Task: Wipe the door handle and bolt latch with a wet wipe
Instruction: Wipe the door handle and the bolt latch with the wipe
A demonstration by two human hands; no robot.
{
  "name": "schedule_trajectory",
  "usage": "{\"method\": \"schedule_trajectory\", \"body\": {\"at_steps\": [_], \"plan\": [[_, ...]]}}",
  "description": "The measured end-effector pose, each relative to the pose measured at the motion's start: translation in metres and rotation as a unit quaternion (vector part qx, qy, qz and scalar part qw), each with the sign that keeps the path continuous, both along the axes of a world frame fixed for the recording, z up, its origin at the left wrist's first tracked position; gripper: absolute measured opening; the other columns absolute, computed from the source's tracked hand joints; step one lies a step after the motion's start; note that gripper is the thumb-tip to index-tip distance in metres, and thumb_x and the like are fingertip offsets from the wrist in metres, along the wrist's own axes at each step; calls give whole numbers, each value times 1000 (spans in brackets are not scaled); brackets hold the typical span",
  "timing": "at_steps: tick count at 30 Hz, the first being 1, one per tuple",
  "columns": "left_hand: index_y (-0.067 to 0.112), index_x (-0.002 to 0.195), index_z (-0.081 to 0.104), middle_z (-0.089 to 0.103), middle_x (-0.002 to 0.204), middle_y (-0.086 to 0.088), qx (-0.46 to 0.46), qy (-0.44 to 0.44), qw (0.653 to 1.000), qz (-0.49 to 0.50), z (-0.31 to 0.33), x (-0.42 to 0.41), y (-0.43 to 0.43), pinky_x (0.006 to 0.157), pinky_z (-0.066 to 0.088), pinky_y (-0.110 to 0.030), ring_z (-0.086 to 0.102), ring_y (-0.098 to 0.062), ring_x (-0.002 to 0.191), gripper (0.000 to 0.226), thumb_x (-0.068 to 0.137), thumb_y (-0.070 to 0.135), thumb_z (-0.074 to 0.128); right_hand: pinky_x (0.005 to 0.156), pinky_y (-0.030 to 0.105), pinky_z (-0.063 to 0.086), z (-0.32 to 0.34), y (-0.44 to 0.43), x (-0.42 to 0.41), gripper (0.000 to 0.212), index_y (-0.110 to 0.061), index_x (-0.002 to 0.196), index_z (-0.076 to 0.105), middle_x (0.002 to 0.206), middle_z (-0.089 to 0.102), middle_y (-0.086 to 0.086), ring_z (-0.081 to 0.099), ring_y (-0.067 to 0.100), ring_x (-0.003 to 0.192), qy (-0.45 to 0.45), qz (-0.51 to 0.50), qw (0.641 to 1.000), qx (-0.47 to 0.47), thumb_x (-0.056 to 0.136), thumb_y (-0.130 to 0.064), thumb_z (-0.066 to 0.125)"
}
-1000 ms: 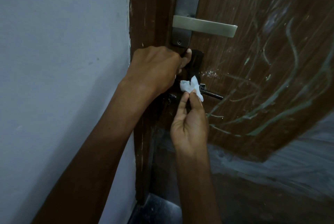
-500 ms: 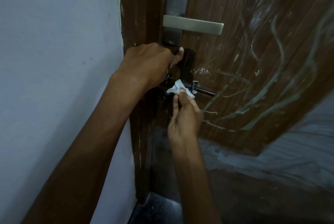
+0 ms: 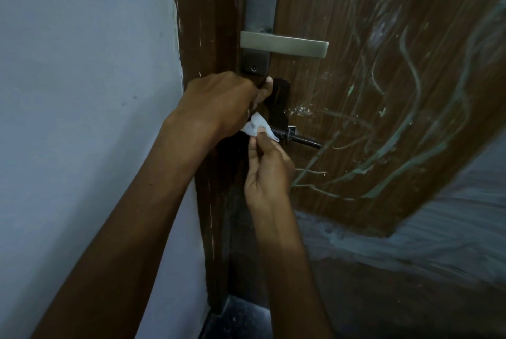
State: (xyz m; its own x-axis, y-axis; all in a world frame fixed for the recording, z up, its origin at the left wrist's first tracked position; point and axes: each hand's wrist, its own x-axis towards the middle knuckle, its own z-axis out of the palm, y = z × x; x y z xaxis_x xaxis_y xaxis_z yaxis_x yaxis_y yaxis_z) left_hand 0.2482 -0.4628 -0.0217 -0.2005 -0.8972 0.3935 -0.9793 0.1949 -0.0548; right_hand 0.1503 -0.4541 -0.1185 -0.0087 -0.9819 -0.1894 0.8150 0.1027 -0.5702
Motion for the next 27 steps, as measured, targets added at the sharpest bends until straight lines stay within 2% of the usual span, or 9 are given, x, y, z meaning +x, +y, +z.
{"method": "schedule_trajectory", "body": {"at_steps": [3, 5, 7, 11, 13, 17, 20, 23, 27], "plan": [[24, 134, 56, 66, 112, -4, 23, 20, 1000, -5, 5, -2, 5, 66, 38, -32, 60, -21, 89, 37, 98, 23, 50, 68, 15, 55, -2, 0, -14, 9, 1, 98, 71, 91, 76, 10, 73, 12, 85, -60, 6, 998, 3, 92, 3, 65], [24, 137, 54, 65, 116, -5, 53, 46, 997, -19, 10, -3, 9, 69, 40, -32, 60, -19, 86, 39, 99, 23, 46, 68, 15, 55, -6, 1, -18, 9, 2, 99, 70, 92, 76, 10, 74, 12, 84, -60, -18, 998, 4, 91, 4, 65], [19, 135, 56, 64, 113, -6, 96, 94, 990, -33, 18, -5, 12, 71, 47, -34, 58, -12, 79, 36, 100, 18, 47, 71, 15, 55, -6, 2, -14, 8, -1, 98, 71, 93, 76, 8, 73, 11, 85, -29, -24, 999, -3, 91, 2, 67], [11, 122, 62, 62, 110, -9, 127, 130, 983, -27, 33, -9, 14, 85, 56, -42, 63, -21, 94, 28, 95, 7, 57, 70, 15, 53, -4, 0, 8, 6, -8, 90, 74, 90, 77, 5, 71, 9, 82, 58, -8, 998, -20, 91, -4, 69], [10, 116, 63, 62, 110, -10, 134, 135, 981, -30, 37, -9, 15, 85, 57, -45, 65, -23, 95, 22, 95, 6, 57, 71, 14, 53, -9, -2, 10, 5, -8, 92, 75, 91, 77, 3, 71, 10, 85, 93, -14, 995, -30, 91, -8, 71], [9, 118, 65, 64, 109, -11, 145, 146, 978, -28, 38, -10, 14, 82, 59, -46, 67, -23, 92, 24, 96, 6, 55, 80, 18, 55, -30, 7, 4, 14, -9, 105, 75, 103, 77, 2, 73, 12, 98, 126, 32, 991, -27, 92, -12, 69], [9, 118, 65, 63, 110, -11, 148, 153, 976, -33, 38, -11, 14, 84, 58, -45, 66, -23, 94, 24, 97, 7, 54, 89, 24, 55, -33, 13, 14, 14, -7, 105, 74, 106, 77, 6, 72, 15, 103, 59, 72, 996, 7, 92, -7, 68], [8, 113, 65, 62, 111, -13, 141, 147, 979, -33, 37, -11, 14, 85, 57, -46, 64, -24, 96, 20, 96, 6, 55, 96, 27, 54, -24, 8, 27, 16, -4, 107, 72, 111, 75, 12, 71, 18, 105, -61, 75, 995, 29, 93, -2, 64], [9, 121, 62, 59, 115, -11, 133, 140, 981, -29, 35, -9, 12, 86, 55, -44, 62, -24, 98, 26, 96, 6, 56, 85, 21, 58, -9, -4, 36, 24, -4, 114, 70, 114, 73, 12, 69, 15, 104, -166, 77, 983, 29, 90, -4, 69]]}}
